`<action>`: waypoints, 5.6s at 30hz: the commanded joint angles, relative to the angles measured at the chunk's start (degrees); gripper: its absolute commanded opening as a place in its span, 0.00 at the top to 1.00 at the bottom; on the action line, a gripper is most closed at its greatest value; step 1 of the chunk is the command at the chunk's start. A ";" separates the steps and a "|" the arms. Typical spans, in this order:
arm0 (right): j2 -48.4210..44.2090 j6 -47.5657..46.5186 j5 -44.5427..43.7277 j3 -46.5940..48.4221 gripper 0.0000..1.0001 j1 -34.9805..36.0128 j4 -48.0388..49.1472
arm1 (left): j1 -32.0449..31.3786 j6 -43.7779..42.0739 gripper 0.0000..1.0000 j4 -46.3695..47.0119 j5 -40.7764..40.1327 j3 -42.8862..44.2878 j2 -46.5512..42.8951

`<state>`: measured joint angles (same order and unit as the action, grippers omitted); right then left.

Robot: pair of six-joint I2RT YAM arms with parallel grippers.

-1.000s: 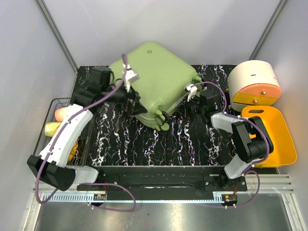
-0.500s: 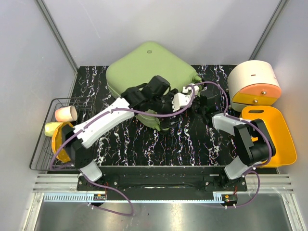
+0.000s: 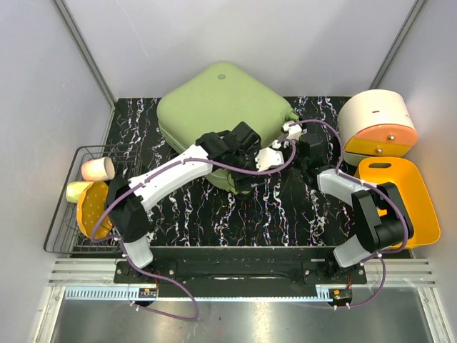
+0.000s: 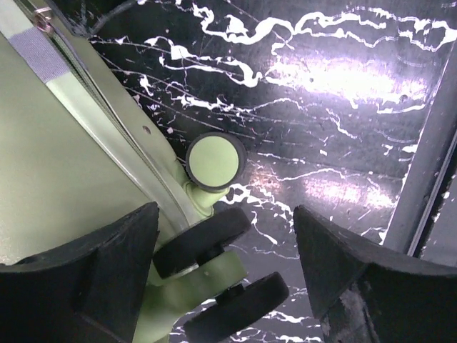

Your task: Open, take out, and arrange the luggage

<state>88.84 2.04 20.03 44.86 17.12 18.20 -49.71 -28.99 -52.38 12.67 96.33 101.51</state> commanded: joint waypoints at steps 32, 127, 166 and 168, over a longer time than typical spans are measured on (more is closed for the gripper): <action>9.77 -23.22 8.54 7.96 1.00 -21.70 27.85 | 21.85 -14.60 0.23 -13.01 -2.30 -11.96 -11.43; 7.59 -10.40 -0.87 44.63 1.00 2.47 -64.69 | 55.43 33.03 0.01 10.02 14.57 -3.80 -15.66; -24.94 -48.97 13.89 22.22 0.27 -11.32 -74.01 | 36.88 26.81 0.17 6.35 34.01 29.32 23.10; -25.12 -51.94 14.85 20.97 0.34 -11.41 -72.34 | 37.76 25.83 0.14 5.01 31.03 35.55 23.56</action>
<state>65.69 -38.89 31.20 68.12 5.96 -56.93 -9.02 0.32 -37.34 39.29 122.37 121.62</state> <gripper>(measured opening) 0.720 0.834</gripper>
